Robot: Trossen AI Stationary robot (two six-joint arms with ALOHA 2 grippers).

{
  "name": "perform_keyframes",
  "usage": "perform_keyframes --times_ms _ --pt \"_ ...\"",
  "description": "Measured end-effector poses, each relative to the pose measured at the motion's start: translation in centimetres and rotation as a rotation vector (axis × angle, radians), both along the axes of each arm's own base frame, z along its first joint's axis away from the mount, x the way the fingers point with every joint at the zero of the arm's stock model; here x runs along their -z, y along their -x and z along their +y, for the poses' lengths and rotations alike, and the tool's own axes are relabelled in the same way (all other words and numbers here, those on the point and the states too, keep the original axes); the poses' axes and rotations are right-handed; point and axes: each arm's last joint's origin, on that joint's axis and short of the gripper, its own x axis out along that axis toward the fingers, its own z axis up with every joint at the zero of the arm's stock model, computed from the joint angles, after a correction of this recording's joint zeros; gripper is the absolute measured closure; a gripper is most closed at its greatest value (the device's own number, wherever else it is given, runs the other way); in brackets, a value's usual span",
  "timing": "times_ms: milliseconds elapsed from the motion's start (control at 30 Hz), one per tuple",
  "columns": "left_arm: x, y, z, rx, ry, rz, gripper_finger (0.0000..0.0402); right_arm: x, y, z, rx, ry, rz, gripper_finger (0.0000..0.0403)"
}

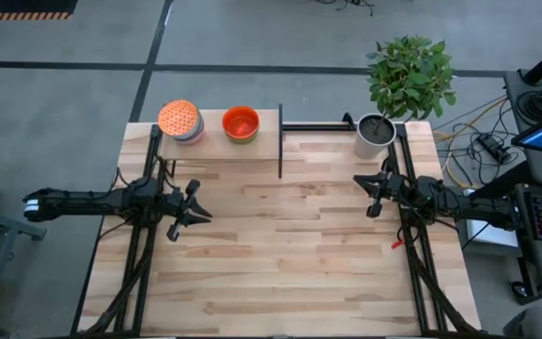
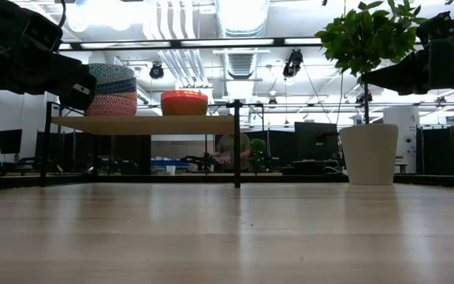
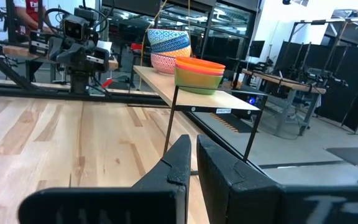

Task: Place and stack bowls onto a shelf
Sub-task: Return to Home Position

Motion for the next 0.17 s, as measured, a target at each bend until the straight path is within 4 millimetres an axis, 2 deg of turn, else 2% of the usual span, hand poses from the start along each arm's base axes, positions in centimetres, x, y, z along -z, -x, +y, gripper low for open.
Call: perform_keyframes --times_ms 167 --pt "0.00 0.00 0.00 0.000 0.000 0.000 0.0361 0.00 0.00 0.00 0.000 0.000 0.000 0.0385"
